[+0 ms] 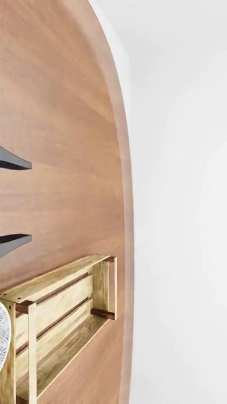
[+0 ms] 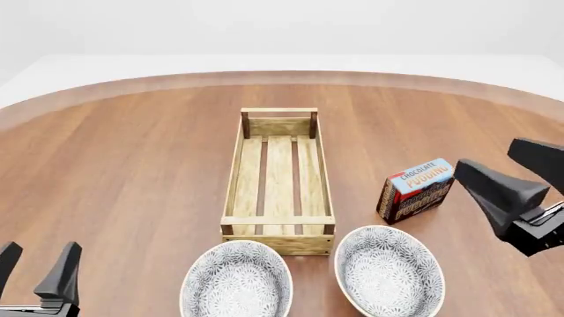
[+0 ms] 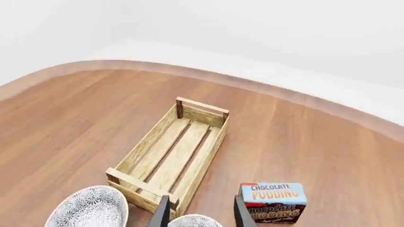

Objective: Stack the left bowl on the right bowl and place them in the tray.

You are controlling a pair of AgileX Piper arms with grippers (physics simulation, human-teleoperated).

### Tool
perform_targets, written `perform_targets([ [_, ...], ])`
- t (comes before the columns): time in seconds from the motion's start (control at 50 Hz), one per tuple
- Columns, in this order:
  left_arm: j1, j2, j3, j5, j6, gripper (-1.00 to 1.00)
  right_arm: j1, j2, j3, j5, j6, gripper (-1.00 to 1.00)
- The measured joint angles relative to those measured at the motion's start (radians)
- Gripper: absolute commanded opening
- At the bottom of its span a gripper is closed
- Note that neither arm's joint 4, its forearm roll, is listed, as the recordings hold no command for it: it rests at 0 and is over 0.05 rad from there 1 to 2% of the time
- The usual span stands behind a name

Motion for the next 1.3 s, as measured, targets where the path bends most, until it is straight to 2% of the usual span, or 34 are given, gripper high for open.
perform_targets([
  [0.12, 0.000, 0.000, 0.000, 0.000, 0.000, 1.00, 0.074, 0.117, -0.108, 0.080, 0.038, 1.00],
  [0.24, 0.000, 0.000, 0.000, 0.000, 0.000, 1.00, 0.131, 0.217, -0.167, 0.132, 0.066, 1.00],
  [0.62, 0.000, 0.000, 0.000, 0.000, 0.000, 1.00, 0.252, 0.443, -0.306, 0.204, 0.086, 1.00],
  [0.92, 0.000, 0.000, 0.000, 0.000, 0.000, 1.00, 0.333, 0.585, -0.344, 0.186, 0.093, 1.00],
  [1.3, 0.000, 0.000, 0.000, 0.000, 0.000, 1.00, 0.431, 0.748, -0.323, 0.083, 0.172, 1.00],
])
